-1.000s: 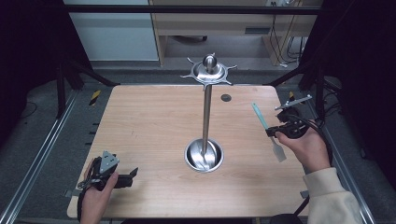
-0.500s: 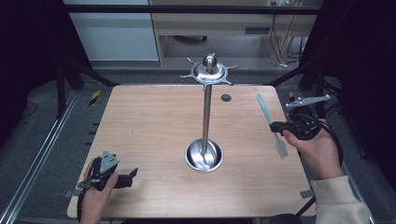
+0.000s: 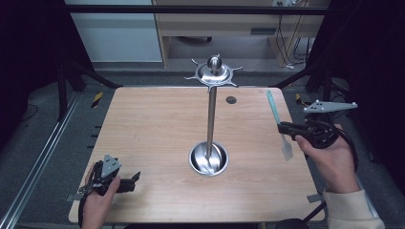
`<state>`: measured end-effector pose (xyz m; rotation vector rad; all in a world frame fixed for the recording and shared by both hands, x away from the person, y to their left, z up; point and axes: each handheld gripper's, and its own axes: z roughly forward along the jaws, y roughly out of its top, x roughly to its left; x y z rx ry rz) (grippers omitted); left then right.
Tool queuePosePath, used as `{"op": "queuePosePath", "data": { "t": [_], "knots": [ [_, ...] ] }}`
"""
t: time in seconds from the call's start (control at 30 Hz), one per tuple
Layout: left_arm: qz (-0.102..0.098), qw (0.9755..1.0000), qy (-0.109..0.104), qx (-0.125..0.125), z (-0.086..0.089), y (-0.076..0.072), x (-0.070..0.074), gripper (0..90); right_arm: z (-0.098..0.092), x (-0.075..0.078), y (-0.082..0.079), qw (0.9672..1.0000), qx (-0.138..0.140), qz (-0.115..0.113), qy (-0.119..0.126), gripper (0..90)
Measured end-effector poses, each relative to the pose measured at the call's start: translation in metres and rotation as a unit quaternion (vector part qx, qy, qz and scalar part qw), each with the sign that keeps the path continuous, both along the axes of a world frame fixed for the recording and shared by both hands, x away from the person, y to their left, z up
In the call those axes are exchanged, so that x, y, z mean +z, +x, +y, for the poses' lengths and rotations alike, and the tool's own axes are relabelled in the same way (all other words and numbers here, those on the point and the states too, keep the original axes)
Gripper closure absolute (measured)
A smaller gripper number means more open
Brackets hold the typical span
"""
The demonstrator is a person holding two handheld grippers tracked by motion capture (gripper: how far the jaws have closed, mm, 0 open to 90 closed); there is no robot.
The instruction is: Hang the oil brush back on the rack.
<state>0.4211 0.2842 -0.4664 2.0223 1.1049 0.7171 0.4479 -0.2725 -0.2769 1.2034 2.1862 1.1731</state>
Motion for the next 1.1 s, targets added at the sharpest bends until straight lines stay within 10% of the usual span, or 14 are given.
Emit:
{"op": "queuePosePath", "data": {
  "t": [1.1],
  "knots": [
    [0.001, 1.0000, 0.004, 0.001, -0.001, 0.000, 0.000, 3.1, 0.031, 0.019, -0.041, 0.9914, 0.051, -0.103, 0.064, 82.1]
  ]
}}
